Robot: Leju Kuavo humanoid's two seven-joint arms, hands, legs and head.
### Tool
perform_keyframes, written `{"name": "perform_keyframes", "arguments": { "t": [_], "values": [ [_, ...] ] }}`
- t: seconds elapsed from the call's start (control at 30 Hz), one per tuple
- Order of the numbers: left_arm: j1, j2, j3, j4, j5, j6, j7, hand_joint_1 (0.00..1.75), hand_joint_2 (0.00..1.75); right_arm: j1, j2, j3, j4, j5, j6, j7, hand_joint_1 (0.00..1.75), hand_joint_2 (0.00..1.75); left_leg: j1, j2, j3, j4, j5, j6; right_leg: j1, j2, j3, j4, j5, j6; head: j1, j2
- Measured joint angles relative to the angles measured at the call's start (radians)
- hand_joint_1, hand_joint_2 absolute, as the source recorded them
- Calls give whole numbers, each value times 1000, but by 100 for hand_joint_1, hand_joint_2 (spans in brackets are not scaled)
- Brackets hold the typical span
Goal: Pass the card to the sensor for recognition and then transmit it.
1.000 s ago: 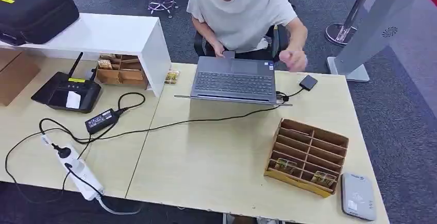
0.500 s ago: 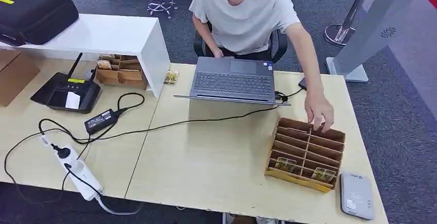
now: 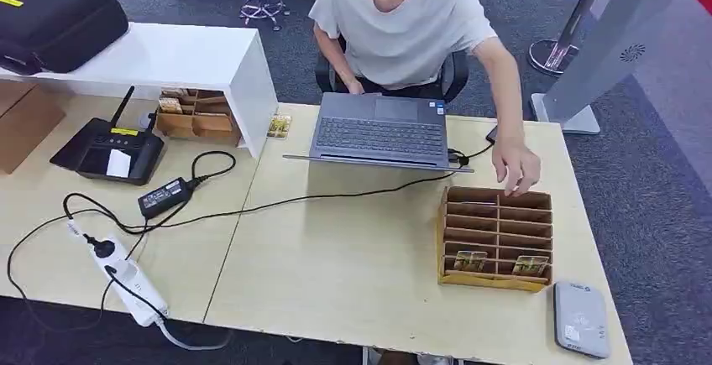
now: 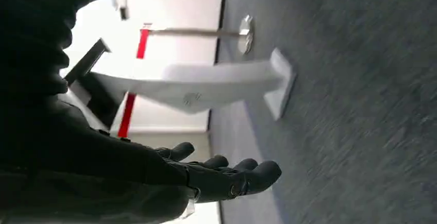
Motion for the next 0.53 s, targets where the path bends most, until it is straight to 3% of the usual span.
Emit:
{"name": "perform_keyframes", "arguments": {
  "t": [0.03, 0.07, 0.37, 0.47, 0.53],
  "values": [
    [2, 1, 1, 0, 1, 3, 0, 0, 0, -2, 26, -20, 1, -27, 2, -14, 0, 175, 0, 0, 0, 0, 0, 0, 0, 0, 0, 0, 0, 0, 1, 0],
    [5, 2, 2, 0, 2, 11, 0, 0, 175, -4, 47, -39, 1, -44, 3, -23, 0, 175, 0, 0, 0, 0, 0, 0, 0, 0, 0, 0, 0, 0, 0, 0],
    [9, 3, 20, 0, 26, 40, 6, 0, 175, -10, 198, -184, 2, -165, -40, -124, 0, 175, 0, 1, -1, 0, 1, -1, 0, 0, 0, 0, 0, 0, 0, 0],
    [9, 3, 22, 0, 27, 45, 7, 0, 175, -11, 220, -206, 2, -173, -55, -136, 0, 175, 0, 1, -1, 0, 1, -1, 0, 0, 0, 0, 0, -1, 0, 0],
    [10, 3, 29, 0, 37, 57, 8, 0, 175, -11, 239, -219, 2, -178, -102, -154, 0, 175, 0, 1, -1, 0, 1, -1, 0, 1, 0, 0, 1, -1, 0, 0]
  ]
}}
